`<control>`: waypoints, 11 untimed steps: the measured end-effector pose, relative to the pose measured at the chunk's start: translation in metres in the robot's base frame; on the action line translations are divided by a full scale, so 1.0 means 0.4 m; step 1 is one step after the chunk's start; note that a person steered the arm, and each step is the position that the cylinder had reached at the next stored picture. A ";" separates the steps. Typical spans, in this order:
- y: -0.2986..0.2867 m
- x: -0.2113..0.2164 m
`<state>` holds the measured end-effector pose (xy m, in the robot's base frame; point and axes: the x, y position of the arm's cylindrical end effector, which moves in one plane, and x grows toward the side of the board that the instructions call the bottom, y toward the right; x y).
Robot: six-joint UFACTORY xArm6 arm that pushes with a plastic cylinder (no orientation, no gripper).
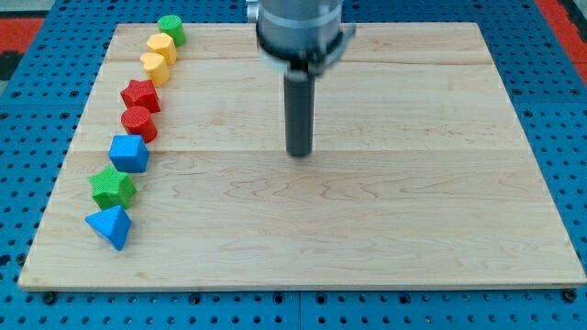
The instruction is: Move your arm to the center left
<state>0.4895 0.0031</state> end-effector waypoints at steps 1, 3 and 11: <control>-0.050 0.231; -0.582 0.321; -0.770 -0.203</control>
